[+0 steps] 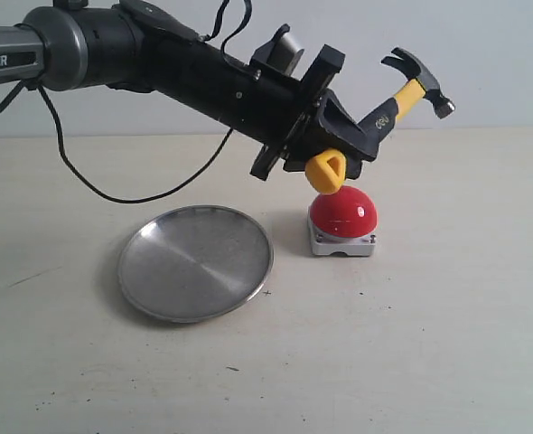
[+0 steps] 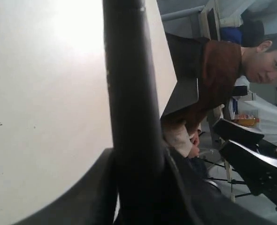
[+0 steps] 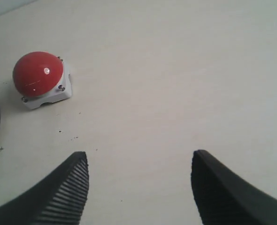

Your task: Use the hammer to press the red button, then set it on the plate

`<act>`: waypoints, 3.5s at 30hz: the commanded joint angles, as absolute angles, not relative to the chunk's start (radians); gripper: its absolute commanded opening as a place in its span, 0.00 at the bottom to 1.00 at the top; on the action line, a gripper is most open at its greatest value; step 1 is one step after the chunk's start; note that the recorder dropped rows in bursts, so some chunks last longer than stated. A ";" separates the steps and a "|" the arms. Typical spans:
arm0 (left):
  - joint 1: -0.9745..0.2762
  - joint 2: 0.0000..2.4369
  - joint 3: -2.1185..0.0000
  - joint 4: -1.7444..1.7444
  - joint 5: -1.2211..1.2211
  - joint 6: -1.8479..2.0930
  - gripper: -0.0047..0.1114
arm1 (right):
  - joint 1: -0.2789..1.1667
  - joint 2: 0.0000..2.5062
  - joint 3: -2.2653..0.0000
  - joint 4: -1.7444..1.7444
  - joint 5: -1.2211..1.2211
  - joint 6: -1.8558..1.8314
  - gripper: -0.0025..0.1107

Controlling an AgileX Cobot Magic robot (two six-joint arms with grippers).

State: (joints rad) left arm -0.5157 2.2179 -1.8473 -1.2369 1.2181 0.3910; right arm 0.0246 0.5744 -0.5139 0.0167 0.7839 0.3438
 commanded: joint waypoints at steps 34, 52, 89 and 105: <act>-0.452 1.959 -1.859 -0.839 1.175 0.376 0.04 | 0.117 0.452 -0.435 0.386 0.815 0.253 0.31; -0.458 1.876 -1.763 -0.648 1.021 0.306 0.04 | 0.139 0.443 -0.435 0.409 0.841 0.226 0.30; -0.695 1.570 -1.114 -0.552 0.172 0.341 0.04 | 0.174 0.443 -0.435 0.419 0.837 0.212 0.30; -0.768 1.554 -0.944 -0.561 0.054 0.328 0.04 | 0.174 0.443 -0.435 0.419 0.839 0.212 0.30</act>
State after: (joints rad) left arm -0.7662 1.5727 -0.9522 -0.5423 0.1493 0.3324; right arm 0.1720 0.4509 -0.4406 0.4154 0.8459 0.2213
